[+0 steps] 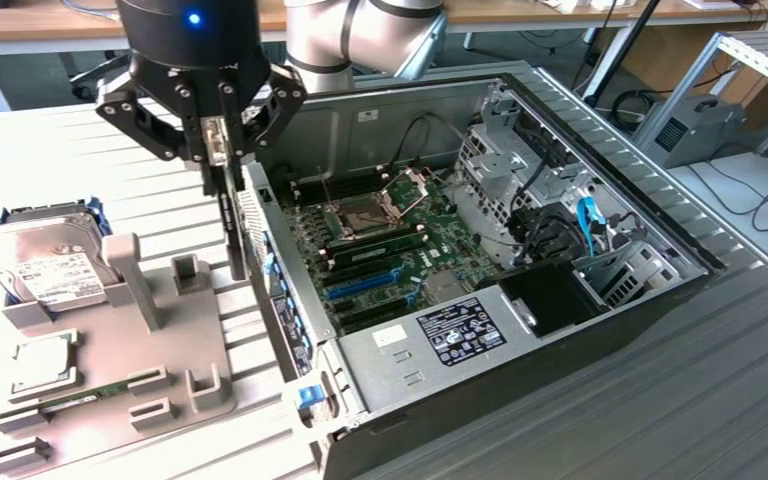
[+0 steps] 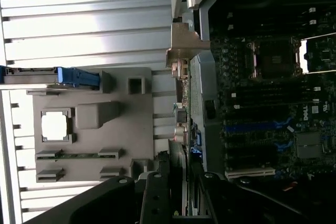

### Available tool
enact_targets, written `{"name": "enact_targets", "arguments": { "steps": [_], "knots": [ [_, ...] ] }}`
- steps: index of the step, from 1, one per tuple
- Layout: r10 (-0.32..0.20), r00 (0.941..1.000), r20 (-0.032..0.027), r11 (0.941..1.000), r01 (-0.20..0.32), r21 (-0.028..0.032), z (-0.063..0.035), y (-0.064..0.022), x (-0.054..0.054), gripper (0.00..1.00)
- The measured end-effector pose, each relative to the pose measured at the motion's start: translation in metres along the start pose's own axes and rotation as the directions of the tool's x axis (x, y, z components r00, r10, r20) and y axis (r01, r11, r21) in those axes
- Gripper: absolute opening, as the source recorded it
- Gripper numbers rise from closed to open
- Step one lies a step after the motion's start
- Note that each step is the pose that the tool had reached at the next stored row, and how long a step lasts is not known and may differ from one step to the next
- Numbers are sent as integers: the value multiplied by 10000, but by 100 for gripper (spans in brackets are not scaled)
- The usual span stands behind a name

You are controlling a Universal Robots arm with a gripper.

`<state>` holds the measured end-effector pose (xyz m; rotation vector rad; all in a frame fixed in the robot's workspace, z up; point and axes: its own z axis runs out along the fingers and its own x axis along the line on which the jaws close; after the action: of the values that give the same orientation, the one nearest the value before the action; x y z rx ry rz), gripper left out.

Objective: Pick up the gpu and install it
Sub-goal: 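Pick up the gpu and move the gpu toward the slot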

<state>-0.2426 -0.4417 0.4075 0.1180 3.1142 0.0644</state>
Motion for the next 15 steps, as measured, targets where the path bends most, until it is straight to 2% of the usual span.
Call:
{"name": "enact_targets", "arguments": {
  "steps": [15],
  "knots": [
    [1, 10000, -14, 10000, -1, 2, 11, 167, -275, 26]
  ]
}}
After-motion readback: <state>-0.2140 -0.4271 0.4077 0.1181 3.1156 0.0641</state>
